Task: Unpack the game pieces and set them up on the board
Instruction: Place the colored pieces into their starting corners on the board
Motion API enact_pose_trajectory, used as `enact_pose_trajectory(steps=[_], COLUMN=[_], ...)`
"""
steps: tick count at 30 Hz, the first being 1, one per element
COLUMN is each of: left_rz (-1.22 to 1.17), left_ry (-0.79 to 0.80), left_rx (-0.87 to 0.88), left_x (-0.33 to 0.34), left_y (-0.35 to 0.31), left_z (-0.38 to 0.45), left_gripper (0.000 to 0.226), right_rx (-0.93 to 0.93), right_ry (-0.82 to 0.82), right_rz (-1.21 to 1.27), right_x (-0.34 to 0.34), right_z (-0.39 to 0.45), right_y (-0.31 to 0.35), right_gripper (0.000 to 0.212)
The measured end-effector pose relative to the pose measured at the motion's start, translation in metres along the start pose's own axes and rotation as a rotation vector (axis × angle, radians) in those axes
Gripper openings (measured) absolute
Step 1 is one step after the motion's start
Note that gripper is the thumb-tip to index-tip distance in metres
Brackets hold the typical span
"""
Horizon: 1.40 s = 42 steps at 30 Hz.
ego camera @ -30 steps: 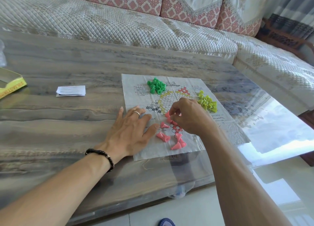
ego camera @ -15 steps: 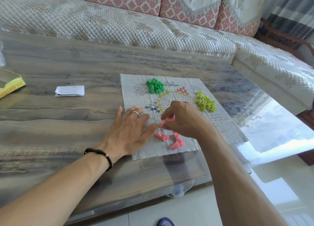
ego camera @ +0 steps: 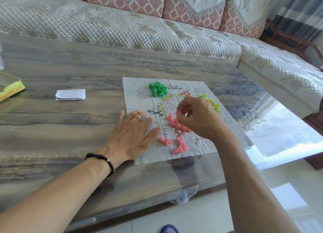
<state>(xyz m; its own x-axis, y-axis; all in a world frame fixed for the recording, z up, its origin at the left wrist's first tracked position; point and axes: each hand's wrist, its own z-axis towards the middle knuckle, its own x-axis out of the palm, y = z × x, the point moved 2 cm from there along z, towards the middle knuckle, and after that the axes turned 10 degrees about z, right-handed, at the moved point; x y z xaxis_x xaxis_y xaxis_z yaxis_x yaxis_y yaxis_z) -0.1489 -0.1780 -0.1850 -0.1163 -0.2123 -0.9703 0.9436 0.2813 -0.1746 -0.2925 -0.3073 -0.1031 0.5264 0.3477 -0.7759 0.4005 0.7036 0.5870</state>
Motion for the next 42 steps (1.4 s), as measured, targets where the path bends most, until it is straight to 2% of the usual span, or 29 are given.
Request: enact_pose_trajectory(steps=[6, 10, 15, 21, 29, 35, 40, 42], left_rz=[-0.007, -0.005, 0.007, 0.008, 0.01, -0.001, -0.002, -0.002], left_ry=[0.002, 0.002, 0.011, 0.008, -0.003, 0.003, 0.008, 0.007], left_rx=[0.004, -0.001, -0.003, -0.001, 0.011, 0.005, 0.009, 0.009], left_x=[-0.002, -0.002, -0.002, -0.001, 0.0, -0.002, -0.002, -0.002], left_y=[-0.001, -0.001, -0.001, 0.0, 0.0, -0.001, 0.0, 0.0], left_z=[0.0, 0.0, 0.001, 0.001, 0.001, 0.001, 0.001, 0.001], left_gripper=[0.081, 0.075, 0.075, 0.074, 0.073, 0.073, 0.075, 0.075], right_rx=[0.079, 0.116, 0.11, 0.112, 0.097, 0.073, 0.11, 0.128], right_ry=[0.01, 0.081, 0.137, 0.172, 0.196, 0.192, 0.134, 0.163], right_rz=[-0.043, -0.066, -0.107, -0.143, -0.259, -0.211, -0.081, -0.056], right_x=[-0.003, 0.0, 0.002, 0.005, 0.016, 0.019, 0.003, -0.002], right_z=[-0.005, -0.007, -0.006, -0.004, 0.001, 0.002, -0.004, -0.009], right_y=[-0.009, -0.008, -0.004, 0.002, 0.006, 0.003, -0.003, -0.005], right_gripper=[0.011, 0.011, 0.015, 0.006, 0.019, 0.012, 0.011, 0.014])
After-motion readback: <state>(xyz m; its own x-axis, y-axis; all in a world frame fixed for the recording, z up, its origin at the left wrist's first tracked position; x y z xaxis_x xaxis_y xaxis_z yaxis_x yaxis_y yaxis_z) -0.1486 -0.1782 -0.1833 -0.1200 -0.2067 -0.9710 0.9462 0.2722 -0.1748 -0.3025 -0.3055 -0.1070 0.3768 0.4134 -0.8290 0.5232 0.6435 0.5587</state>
